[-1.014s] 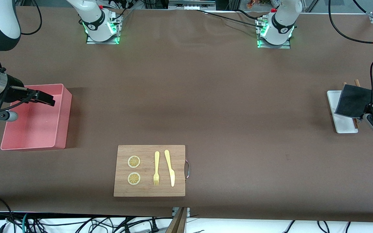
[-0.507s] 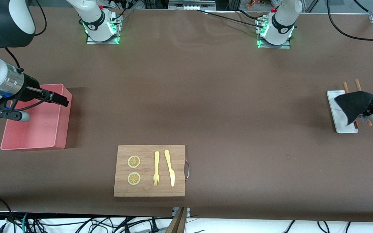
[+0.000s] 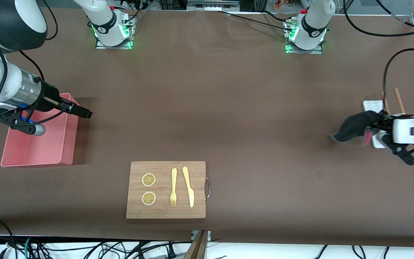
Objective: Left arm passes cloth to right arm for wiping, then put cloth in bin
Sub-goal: 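Carry the cloth to mid-table while the right gripper reaches toward it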
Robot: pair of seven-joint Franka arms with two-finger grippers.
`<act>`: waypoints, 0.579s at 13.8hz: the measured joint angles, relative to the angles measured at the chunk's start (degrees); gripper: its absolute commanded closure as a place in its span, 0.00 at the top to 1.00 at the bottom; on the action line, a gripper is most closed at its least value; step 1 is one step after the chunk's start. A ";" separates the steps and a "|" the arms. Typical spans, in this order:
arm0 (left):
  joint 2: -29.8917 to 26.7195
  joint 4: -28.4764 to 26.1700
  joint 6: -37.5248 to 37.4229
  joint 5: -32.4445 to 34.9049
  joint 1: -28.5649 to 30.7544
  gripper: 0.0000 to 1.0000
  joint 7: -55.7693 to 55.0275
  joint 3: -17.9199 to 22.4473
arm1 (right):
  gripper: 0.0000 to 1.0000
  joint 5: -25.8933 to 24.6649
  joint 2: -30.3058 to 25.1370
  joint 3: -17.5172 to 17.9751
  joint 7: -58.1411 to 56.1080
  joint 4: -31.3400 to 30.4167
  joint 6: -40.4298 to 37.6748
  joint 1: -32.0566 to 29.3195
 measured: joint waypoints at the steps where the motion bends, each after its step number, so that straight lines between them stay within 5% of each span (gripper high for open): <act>1: -0.03 1.25 -1.37 -0.74 -3.18 0.00 -5.53 -0.12 | 1.00 0.17 0.41 0.02 3.08 0.00 1.45 1.35; 8: 0.22 5.07 -0.16 -18.47 -20.16 0.00 -47.12 -0.14 | 1.00 0.20 4.08 0.15 25.01 -0.02 11.39 11.45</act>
